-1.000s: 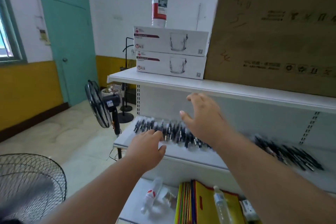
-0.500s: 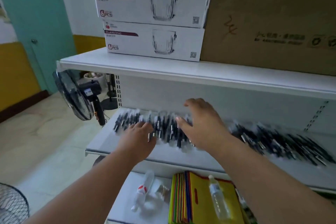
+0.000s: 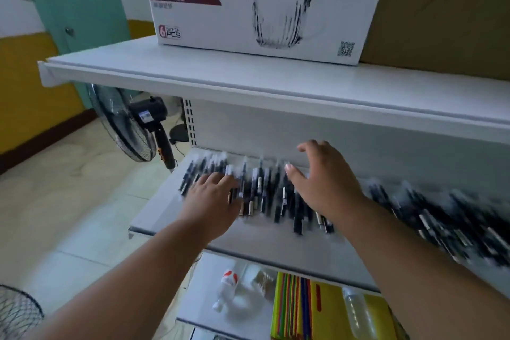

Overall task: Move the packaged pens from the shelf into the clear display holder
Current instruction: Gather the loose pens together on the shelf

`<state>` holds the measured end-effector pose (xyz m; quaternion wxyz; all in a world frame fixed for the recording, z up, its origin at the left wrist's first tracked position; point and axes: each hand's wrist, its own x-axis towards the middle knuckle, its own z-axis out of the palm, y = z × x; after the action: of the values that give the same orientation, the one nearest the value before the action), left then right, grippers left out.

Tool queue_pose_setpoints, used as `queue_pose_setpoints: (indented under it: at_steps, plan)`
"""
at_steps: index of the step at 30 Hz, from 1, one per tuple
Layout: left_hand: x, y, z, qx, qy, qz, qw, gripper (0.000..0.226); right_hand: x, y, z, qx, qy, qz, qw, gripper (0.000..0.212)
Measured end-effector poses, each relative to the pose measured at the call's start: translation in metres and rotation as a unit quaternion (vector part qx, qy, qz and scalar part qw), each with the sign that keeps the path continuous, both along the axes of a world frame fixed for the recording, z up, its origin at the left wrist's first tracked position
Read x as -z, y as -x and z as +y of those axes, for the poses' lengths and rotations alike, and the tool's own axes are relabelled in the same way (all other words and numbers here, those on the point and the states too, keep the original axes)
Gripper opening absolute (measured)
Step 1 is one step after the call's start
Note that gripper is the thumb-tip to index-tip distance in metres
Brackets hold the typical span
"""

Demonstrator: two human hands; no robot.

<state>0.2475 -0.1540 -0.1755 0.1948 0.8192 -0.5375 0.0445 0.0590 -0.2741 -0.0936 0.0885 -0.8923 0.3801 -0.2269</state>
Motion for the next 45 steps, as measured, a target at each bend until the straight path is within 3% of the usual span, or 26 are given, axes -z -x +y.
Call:
queue_pose_setpoints:
  at_steps: [10, 14, 19, 27, 33, 38, 45]
  plan:
    - [0.005, -0.066, -0.012, 0.064, -0.022, 0.002, 0.998, 0.044, 0.022, -0.020, 0.005, 0.095, -0.027, 0.000, 0.995, 0.044]
    - [0.012, -0.082, -0.011, 0.021, -0.049, 0.039, 0.998, 0.061, 0.034, -0.020, 0.009, 0.133, -0.048, -0.005, 0.990, 0.042]
    - [0.018, -0.085, -0.022, 0.034, -0.099, 0.053, 0.993, 0.076, 0.044, -0.017, 0.004, 0.152, -0.055, 0.014, 0.987, 0.043]
    - [0.020, -0.082, -0.032, 0.000, -0.110, 0.060, 0.992, 0.076, 0.078, -0.011, -0.003, 0.145, -0.121, 0.084, 0.978, 0.059]
    - [0.020, -0.061, -0.041, 0.035, -0.132, 0.057, 0.989, 0.077, 0.090, -0.023, -0.004, 0.142, -0.128, 0.112, 0.975, 0.063]
    - [0.015, -0.055, -0.045, 0.038, -0.090, 0.114, 0.989, 0.078, 0.082, -0.019, -0.014, 0.132, -0.164, 0.098, 0.973, 0.067]
    - [0.021, -0.045, -0.048, 0.063, -0.127, 0.095, 0.985, 0.081, 0.094, -0.020, -0.011, 0.124, -0.170, 0.146, 0.967, 0.073]
